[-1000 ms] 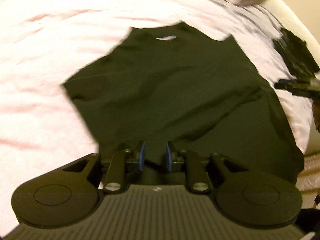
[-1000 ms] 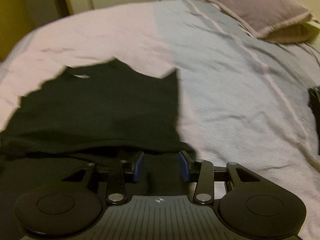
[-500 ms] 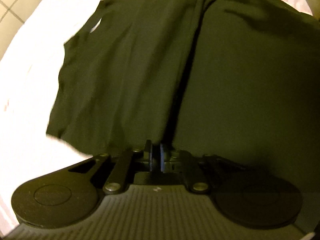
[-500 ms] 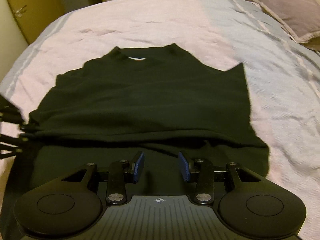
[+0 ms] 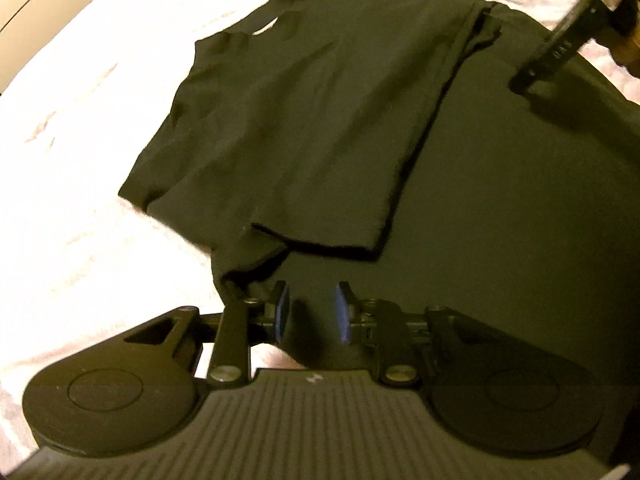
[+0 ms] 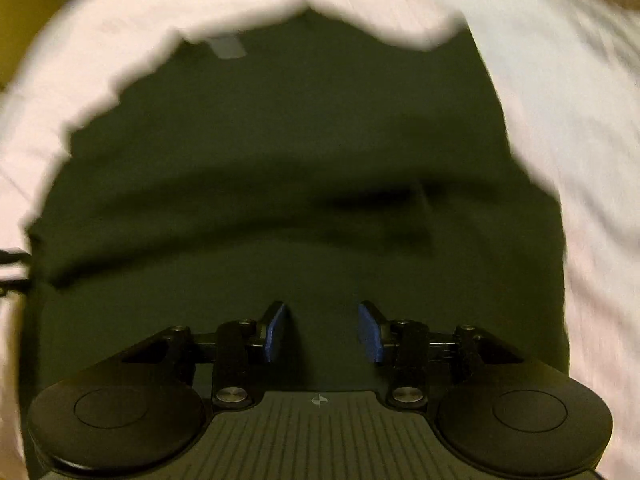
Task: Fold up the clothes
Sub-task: 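Pull both grippers back above the folded sweater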
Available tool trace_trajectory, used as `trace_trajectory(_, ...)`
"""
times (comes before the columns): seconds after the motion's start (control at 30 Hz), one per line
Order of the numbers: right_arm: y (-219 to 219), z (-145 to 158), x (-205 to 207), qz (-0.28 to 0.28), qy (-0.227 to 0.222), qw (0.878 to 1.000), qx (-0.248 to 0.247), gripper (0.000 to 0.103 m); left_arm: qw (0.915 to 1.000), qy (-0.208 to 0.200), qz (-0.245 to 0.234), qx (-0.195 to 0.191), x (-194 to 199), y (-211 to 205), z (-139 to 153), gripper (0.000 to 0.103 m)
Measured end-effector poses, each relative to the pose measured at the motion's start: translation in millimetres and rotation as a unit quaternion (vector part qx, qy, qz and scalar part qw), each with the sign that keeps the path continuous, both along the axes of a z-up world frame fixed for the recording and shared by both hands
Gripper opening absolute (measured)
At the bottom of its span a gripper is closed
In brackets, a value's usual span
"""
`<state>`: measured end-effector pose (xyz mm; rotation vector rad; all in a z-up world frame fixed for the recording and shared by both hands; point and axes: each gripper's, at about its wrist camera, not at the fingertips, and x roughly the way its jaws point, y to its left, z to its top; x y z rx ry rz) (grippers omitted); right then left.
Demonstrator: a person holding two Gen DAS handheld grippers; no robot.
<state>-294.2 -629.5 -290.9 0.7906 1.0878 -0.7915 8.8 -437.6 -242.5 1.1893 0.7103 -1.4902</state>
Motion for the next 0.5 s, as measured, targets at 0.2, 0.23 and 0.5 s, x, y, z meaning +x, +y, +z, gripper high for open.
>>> trace_trajectory(0.2,31,31,-17,-0.023,0.038,0.999,-0.009,0.069,0.9954,0.018,0.084,0.042,11,13,17,0.048)
trace_trajectory(0.23,36,37,-21,-0.032,0.042,0.999,-0.011,0.075,0.9939,0.025,0.099,0.043,13,16,21,0.050)
trace_trajectory(0.5,76,94,-27,-0.063,0.062,0.996,-0.035,0.079,0.9884,0.053,0.141,0.025,14,44,54,0.067)
